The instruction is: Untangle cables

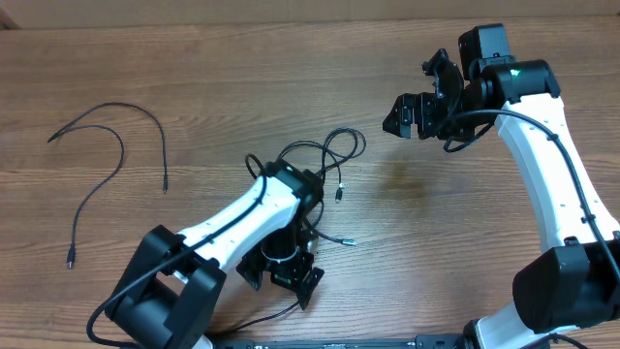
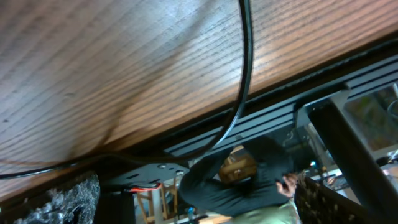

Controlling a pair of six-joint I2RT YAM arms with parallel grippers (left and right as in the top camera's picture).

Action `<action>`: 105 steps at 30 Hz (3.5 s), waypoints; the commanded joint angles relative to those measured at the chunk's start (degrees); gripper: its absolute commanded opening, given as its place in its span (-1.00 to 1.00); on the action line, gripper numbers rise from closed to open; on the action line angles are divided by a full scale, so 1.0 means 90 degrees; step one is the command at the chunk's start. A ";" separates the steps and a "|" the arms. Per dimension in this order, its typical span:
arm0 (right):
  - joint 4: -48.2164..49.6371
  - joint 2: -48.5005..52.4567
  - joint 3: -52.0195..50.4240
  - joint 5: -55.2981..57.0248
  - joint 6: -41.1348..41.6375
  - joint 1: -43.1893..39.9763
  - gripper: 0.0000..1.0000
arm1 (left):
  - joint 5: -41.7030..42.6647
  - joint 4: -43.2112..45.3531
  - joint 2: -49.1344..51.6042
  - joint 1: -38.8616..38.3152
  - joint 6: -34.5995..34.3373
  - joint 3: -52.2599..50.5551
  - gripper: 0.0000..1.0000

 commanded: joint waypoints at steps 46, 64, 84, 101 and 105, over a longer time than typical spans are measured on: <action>0.0029 -0.0027 -0.0015 0.0019 -0.0005 0.0017 1.00 | -0.2314 -0.0073 -0.0036 0.0680 -0.1059 0.3424 -0.91; 0.0029 -0.0027 -0.0015 0.0019 -0.0005 0.0017 0.99 | -0.2263 -0.0622 0.0000 0.0835 -0.1180 0.4058 0.36; 0.0029 -0.0027 -0.0015 0.0019 -0.0005 0.0017 1.00 | -0.0799 -0.0017 0.0000 0.0386 -0.1559 0.0937 0.97; 0.0029 -0.0027 -0.0015 0.0019 -0.0005 0.0017 1.00 | -0.1146 0.1800 0.0000 0.0124 -0.2528 -0.0682 -0.91; 0.0029 -0.0027 -0.0015 0.0019 -0.0005 0.0019 1.00 | -0.1120 0.1872 0.0000 0.0134 -0.2484 -0.0665 -0.91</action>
